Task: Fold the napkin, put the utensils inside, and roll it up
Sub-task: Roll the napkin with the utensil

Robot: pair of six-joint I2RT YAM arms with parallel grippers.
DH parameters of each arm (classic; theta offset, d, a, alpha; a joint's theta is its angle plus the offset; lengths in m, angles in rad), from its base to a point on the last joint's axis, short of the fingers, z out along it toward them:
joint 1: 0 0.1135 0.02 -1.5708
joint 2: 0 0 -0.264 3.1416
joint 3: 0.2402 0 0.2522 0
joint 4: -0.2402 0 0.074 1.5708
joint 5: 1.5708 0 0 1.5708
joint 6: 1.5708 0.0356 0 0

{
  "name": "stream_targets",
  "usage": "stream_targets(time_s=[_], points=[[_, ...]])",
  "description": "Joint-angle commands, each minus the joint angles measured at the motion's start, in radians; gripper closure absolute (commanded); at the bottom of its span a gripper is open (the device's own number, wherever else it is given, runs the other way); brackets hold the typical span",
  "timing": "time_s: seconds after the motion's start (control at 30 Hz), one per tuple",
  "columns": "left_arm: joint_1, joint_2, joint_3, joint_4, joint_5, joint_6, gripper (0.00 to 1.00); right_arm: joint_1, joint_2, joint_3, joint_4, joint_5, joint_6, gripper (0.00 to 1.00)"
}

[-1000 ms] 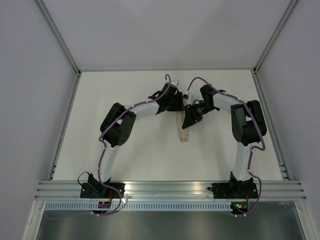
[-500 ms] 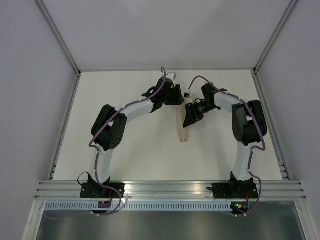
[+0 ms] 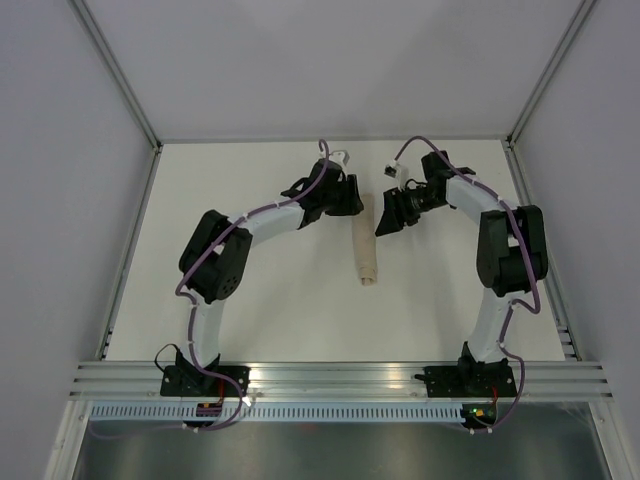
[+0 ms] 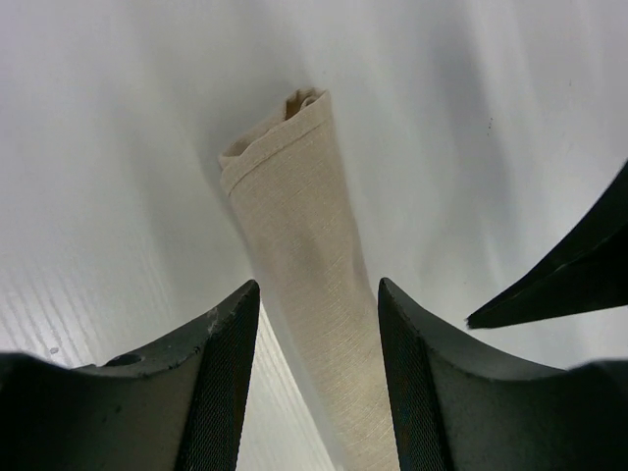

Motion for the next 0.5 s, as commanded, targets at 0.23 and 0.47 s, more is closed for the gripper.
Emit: stream_targets(time_s=[0.23,0.47], points=[[0.022,-0.352,-0.233,0.036,0.018,0.054,0.43,-0.124,-0.277,-0.064,0.131,0.084,0.073,0.34],[0.067,-0.697,-0.509,-0.011,0.057,0.053,0.41,-0.221,-0.574,-0.170,0.114,0.210,0.044,0.27]])
